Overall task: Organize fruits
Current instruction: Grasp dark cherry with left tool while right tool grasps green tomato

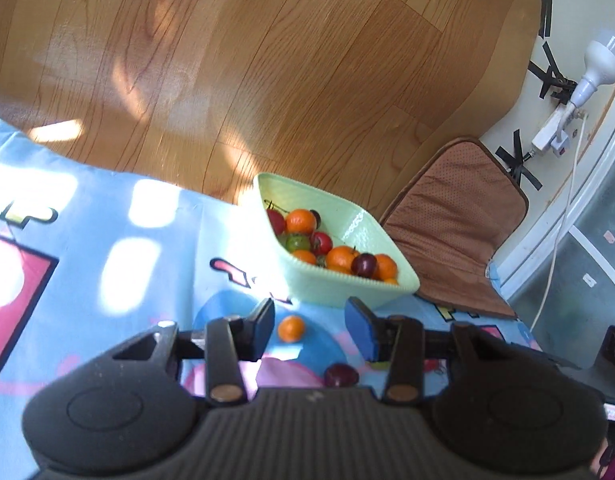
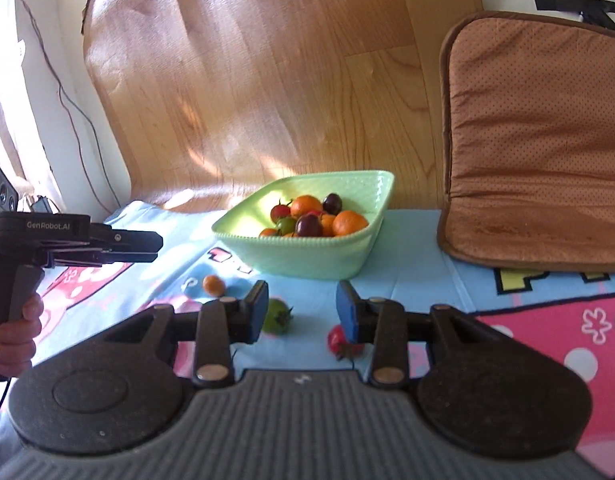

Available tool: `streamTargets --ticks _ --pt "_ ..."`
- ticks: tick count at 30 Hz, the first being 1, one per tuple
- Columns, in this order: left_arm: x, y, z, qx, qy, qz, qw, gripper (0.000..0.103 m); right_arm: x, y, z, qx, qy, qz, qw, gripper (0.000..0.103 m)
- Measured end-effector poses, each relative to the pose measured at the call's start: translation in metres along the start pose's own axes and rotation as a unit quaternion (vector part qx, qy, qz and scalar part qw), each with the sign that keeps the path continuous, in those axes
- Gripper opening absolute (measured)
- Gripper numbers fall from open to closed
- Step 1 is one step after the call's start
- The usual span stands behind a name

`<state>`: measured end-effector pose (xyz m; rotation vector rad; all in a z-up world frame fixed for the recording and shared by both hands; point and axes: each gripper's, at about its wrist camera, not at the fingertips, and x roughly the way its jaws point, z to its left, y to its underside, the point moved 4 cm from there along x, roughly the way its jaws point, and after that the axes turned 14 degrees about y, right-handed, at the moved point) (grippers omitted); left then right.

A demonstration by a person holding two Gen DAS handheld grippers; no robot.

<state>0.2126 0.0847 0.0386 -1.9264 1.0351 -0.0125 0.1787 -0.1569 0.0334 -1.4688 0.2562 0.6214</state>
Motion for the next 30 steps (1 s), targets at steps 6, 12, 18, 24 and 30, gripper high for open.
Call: streamTargets --ticks 6,12,18,24,30 --pt "0.01 0.033 -0.014 0.026 0.006 0.034 0.9991 0.04 -0.001 0.02 0.006 -0.012 0.003 0.017 1.0 0.04" --pt "0.037 0.034 -0.025 0.038 0.013 0.044 0.9982 0.046 0.019 0.006 0.018 -0.041 -0.009 0.022 0.999 0.04" --pt "0.054 0.041 -0.026 0.066 -0.004 0.059 0.9961 0.044 0.05 0.001 0.029 -0.086 -0.022 0.032 0.996 0.04" --pt "0.058 0.045 -0.02 0.067 0.002 0.066 0.9956 0.027 0.064 0.006 0.036 -0.103 -0.032 0.055 0.993 0.031" --pt "0.045 0.052 -0.028 0.064 0.013 0.064 0.9958 0.027 0.037 0.008 0.031 -0.081 -0.015 0.038 0.996 0.031"
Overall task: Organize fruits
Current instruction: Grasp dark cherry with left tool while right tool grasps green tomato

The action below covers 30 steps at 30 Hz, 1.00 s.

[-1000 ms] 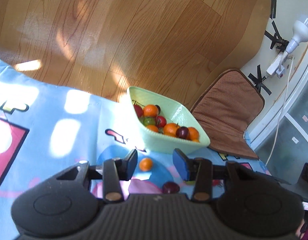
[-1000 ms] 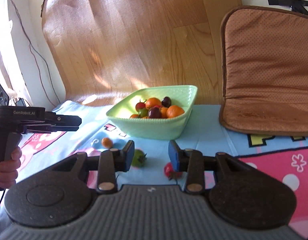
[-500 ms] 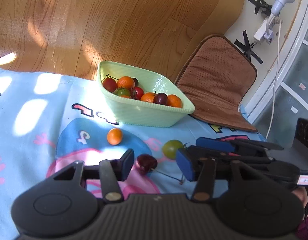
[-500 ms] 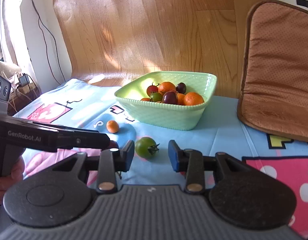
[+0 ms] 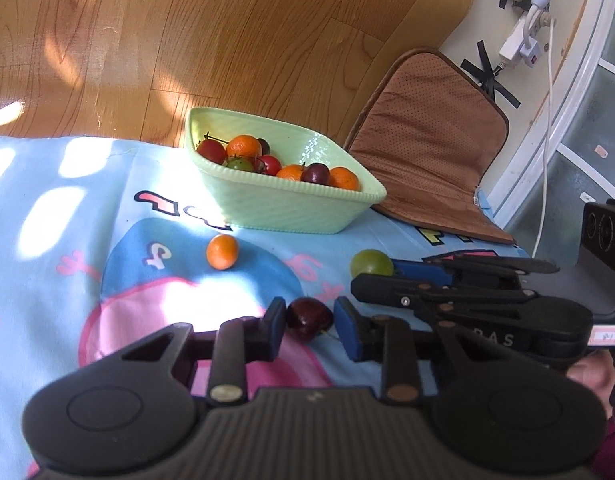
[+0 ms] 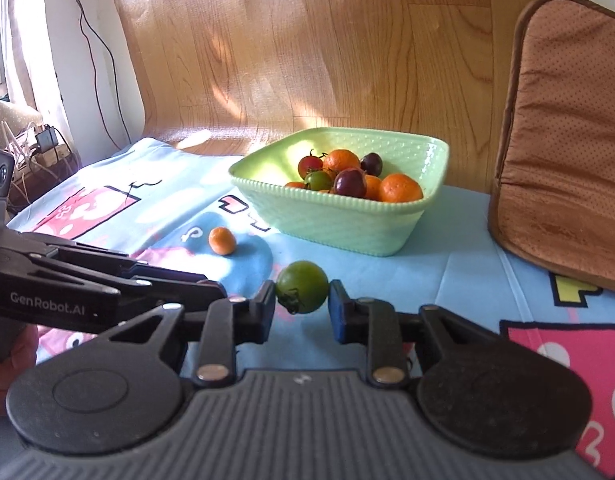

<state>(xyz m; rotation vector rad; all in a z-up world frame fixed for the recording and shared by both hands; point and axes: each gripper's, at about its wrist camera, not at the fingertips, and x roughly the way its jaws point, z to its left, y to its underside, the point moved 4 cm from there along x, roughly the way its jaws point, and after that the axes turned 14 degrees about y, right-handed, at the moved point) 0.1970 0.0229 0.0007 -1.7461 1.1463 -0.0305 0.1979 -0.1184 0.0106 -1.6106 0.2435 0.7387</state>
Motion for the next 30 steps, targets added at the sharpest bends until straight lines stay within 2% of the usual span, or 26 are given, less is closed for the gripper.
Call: streamTargets --ticks 6,13,16,24,30 --pt "-0.029 0.028 -0.022 0.002 0.0 0.004 1.0 0.027 -0.046 0.036 0.011 0.014 0.008 0.002 1.0 0.031" --pt "-0.058 0.065 -0.048 0.015 -0.047 0.001 0.9988 0.027 -0.096 0.08 0.027 0.06 0.02 0.0 0.998 0.031" --pt "-0.065 0.076 -0.059 0.037 -0.07 -0.005 0.9968 0.027 -0.112 0.089 0.034 0.06 0.032 -0.011 0.998 0.031" --pt "-0.071 0.089 -0.075 0.059 -0.108 -0.01 0.9924 0.027 -0.124 0.102 0.04 0.063 0.047 -0.014 0.997 0.031" --pt "-0.072 0.094 -0.08 0.074 -0.119 -0.012 0.99 0.028 -0.124 0.103 0.042 0.06 0.055 -0.019 0.997 0.031"
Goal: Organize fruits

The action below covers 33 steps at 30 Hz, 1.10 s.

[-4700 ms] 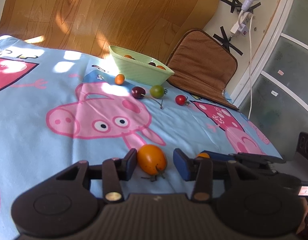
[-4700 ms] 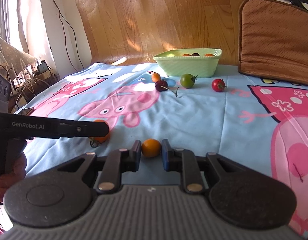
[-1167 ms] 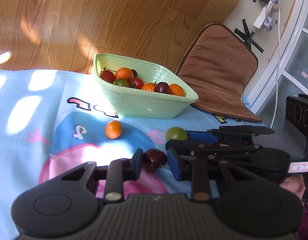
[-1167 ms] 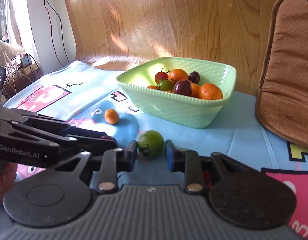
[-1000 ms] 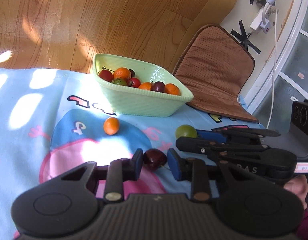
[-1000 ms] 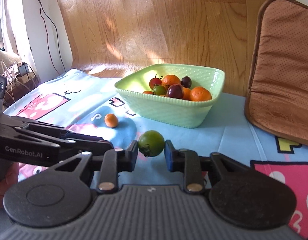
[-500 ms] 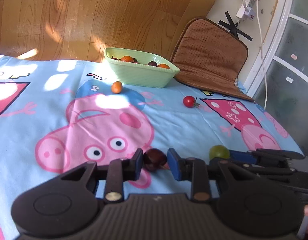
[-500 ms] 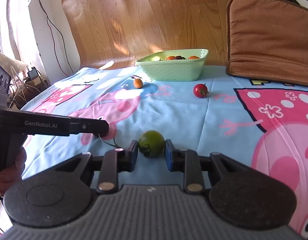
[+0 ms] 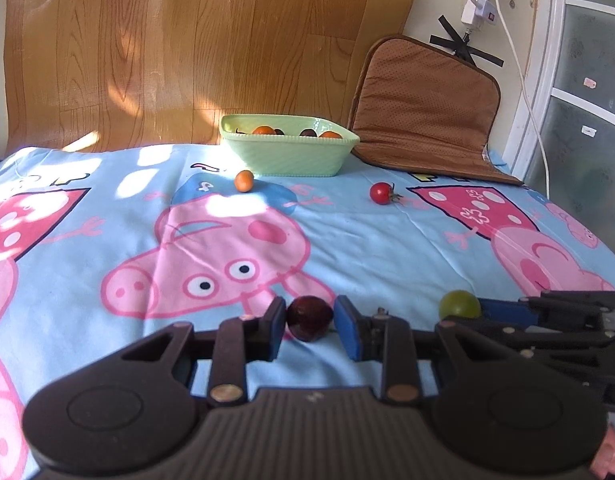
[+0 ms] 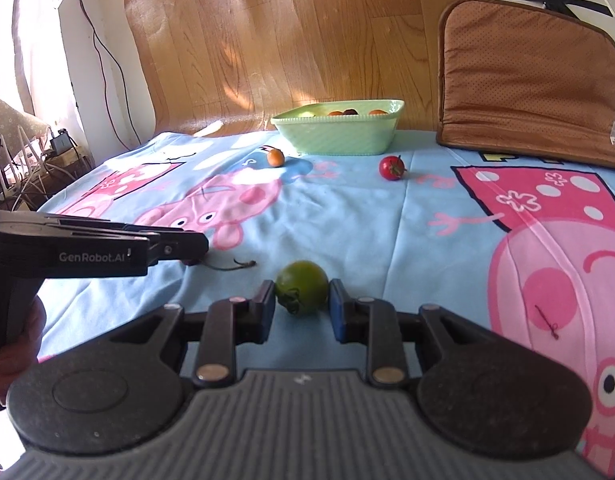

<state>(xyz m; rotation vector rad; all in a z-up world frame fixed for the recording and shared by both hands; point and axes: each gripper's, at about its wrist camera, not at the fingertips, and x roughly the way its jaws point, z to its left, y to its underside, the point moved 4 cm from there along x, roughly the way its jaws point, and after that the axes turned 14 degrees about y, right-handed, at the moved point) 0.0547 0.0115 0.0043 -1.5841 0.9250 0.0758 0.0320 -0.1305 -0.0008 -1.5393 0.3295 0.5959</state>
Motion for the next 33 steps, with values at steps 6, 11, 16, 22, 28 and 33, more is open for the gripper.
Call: streamTargets --ticks 6,11,16,22,28,33 --pt "0.002 0.002 0.0023 -0.006 0.004 0.003 1.0 0.028 -0.001 0.0017 0.0011 -0.004 0.003 -0.003 1.0 0.032" --pt "0.0042 0.0049 0.0038 -0.007 0.005 0.005 0.9999 0.028 -0.0014 0.0019 0.0015 -0.004 0.003 -0.003 1.0 0.032" --pt "0.0044 0.0052 0.0036 -0.006 0.005 0.003 1.0 0.028 -0.0016 0.0019 0.0017 -0.004 0.003 -0.004 1.0 0.032" --pt "0.0043 0.0056 0.0041 -0.006 0.007 0.001 1.0 0.028 -0.0015 0.0019 0.0016 -0.005 0.004 -0.004 1.0 0.032" --pt "0.0026 0.0062 0.0069 -0.015 0.017 -0.004 0.9997 0.028 -0.0016 0.0017 0.0031 -0.008 0.006 -0.005 1.0 0.032" --pt "0.0027 0.0063 0.0079 -0.017 0.019 -0.006 0.9997 0.029 -0.0014 0.0015 0.0025 -0.008 0.006 -0.005 1.0 0.033"
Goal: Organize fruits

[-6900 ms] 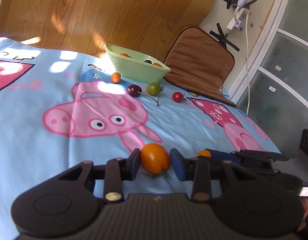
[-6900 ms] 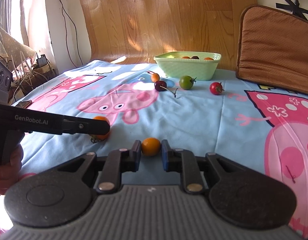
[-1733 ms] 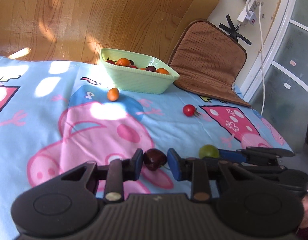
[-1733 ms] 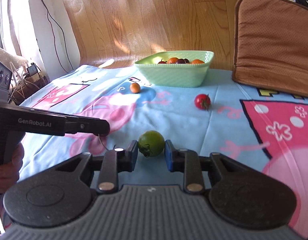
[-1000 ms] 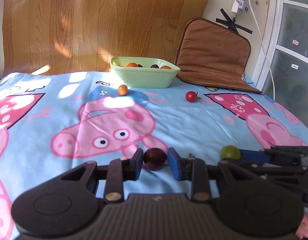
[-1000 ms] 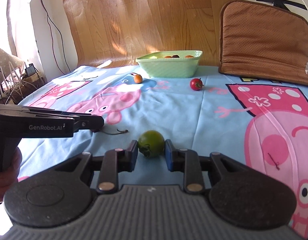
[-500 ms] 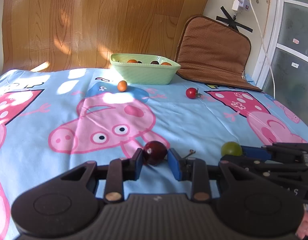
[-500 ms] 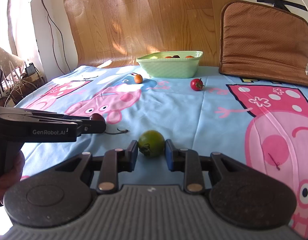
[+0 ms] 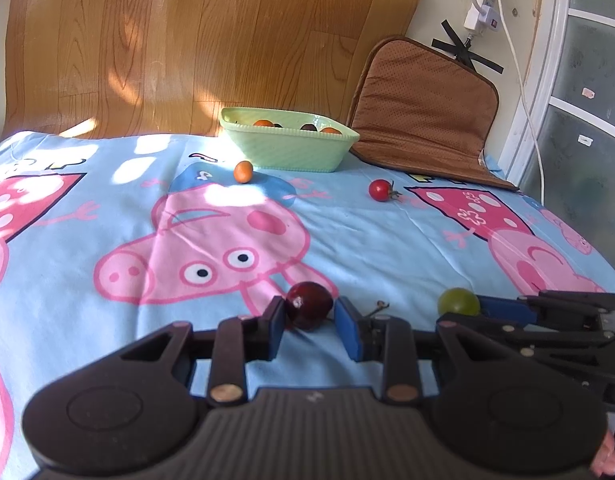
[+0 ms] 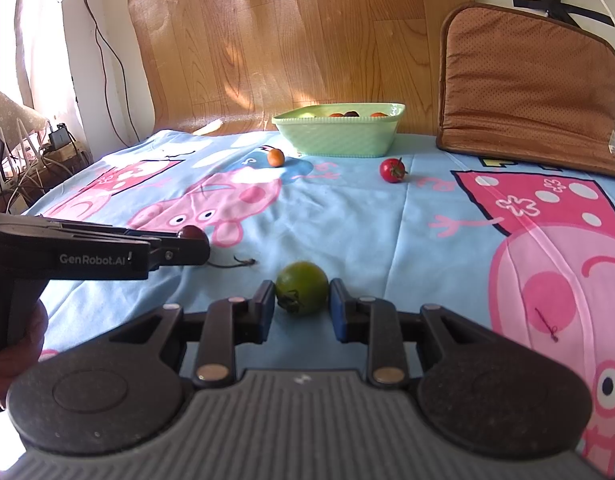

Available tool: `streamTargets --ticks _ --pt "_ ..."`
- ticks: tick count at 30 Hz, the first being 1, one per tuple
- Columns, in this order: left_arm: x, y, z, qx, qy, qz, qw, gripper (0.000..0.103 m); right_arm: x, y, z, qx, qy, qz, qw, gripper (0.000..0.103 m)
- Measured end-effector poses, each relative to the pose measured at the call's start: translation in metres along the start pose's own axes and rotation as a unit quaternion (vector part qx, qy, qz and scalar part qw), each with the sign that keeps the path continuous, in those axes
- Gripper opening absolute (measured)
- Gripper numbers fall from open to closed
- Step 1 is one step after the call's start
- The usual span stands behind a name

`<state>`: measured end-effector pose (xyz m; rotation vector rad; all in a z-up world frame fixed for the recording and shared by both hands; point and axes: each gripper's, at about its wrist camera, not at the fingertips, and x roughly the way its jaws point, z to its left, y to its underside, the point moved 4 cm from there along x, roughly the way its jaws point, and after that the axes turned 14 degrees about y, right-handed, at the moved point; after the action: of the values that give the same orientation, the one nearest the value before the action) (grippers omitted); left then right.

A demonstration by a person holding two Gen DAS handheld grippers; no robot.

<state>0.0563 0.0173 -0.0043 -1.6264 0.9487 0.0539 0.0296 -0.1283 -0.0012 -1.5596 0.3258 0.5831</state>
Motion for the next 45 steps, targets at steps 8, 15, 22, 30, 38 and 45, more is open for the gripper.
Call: streamTargets --ticks 8,15,22,30,38,45 --pt "0.0 0.001 -0.002 0.004 -0.002 -0.001 1.0 0.03 0.0 0.0 0.0 0.001 -0.001 -0.001 1.0 0.033" --pt "0.001 0.0 -0.001 0.0 0.002 -0.002 1.0 0.03 -0.001 0.0 0.003 -0.009 0.005 -0.006 1.0 0.031" --pt "0.0 0.0 0.001 -0.01 0.009 -0.005 0.9999 0.028 0.0 0.0 0.004 -0.014 0.012 -0.007 1.0 0.031" --pt "-0.001 -0.003 -0.002 0.004 0.009 -0.006 0.9999 0.051 0.0 0.0 0.006 -0.016 0.014 -0.007 1.0 0.032" --pt "0.005 -0.008 -0.006 0.027 0.016 0.0 0.9995 0.051 0.0 0.0 0.006 -0.013 0.011 -0.006 1.0 0.032" --pt "0.009 -0.008 0.003 0.001 0.024 0.004 0.9997 0.038 0.0 0.0 0.003 -0.002 0.0 -0.004 1.0 0.032"
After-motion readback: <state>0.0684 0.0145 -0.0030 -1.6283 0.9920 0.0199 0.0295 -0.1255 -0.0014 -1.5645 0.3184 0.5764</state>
